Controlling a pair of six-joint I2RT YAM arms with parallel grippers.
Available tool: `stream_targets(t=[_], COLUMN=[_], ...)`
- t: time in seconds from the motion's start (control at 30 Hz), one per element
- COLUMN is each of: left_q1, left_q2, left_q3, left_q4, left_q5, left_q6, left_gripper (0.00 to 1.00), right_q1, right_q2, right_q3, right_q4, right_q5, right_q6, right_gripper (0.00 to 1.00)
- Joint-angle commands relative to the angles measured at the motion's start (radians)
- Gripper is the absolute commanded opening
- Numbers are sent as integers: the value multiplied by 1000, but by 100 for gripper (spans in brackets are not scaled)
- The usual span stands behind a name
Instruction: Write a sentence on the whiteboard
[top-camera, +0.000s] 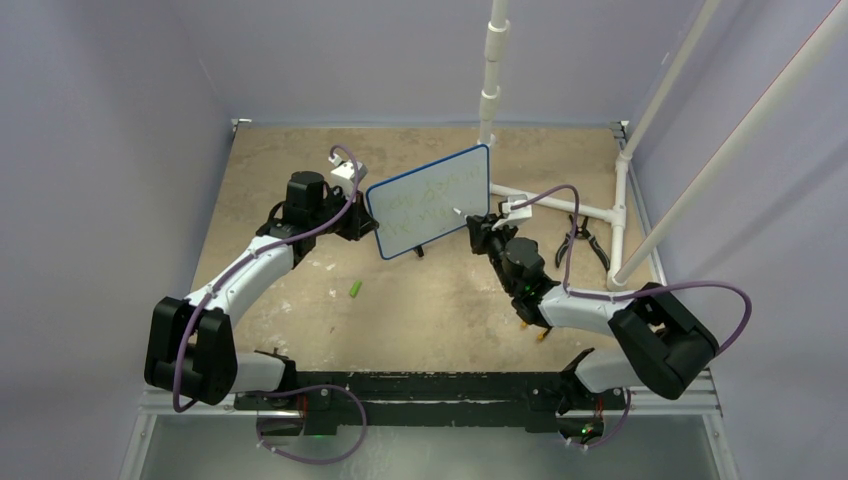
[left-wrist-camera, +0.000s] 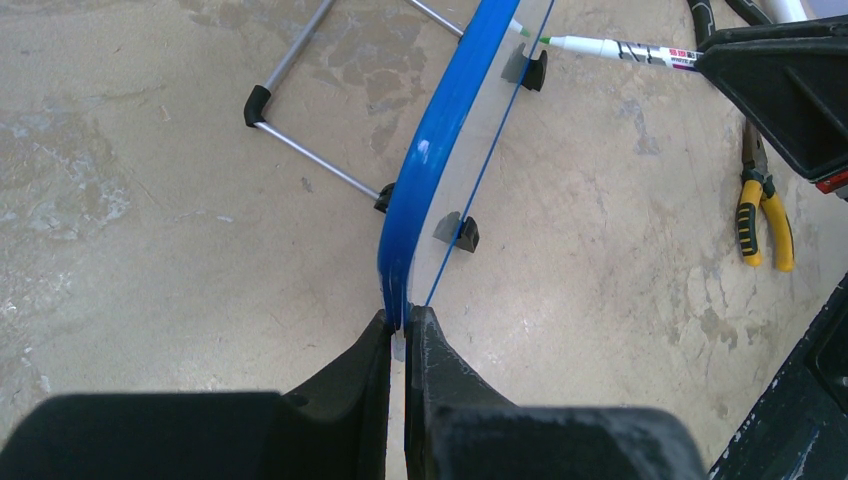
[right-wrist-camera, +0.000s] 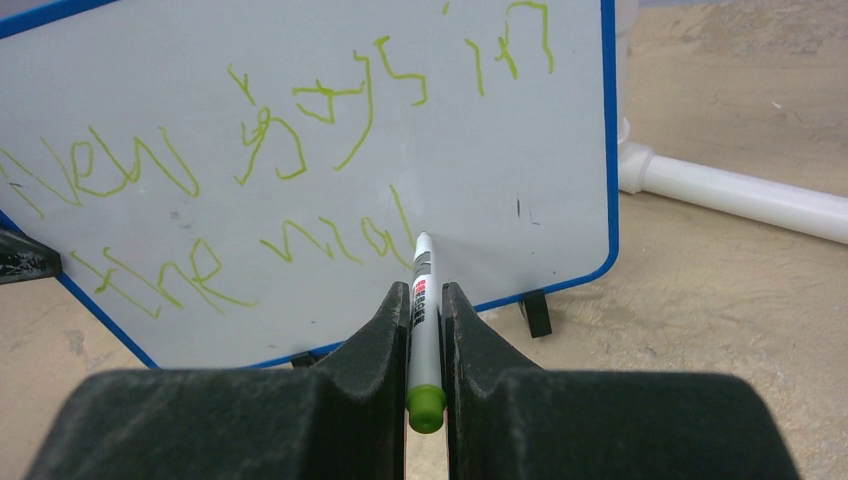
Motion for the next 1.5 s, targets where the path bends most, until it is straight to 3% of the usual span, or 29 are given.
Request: stream_targets(t=[0.0,0.83,1.47], left_q1=[-2,-2,-1], left_q2=[-33,-33,-28], left_q3=[15,16,19], left_q4=[21,18,15], left_q5=[5,3,-8], left_q6=[-11,-11,1], left_gripper=[0,0,0], right_q1=[-4,3,6], right_q2=[4,31,33], right_q3=[44,20,23], right_q4=[70,85,13], right_q5=[35,-53,55], right_q6=[-29,-24,25], right_gripper=[0,0,0])
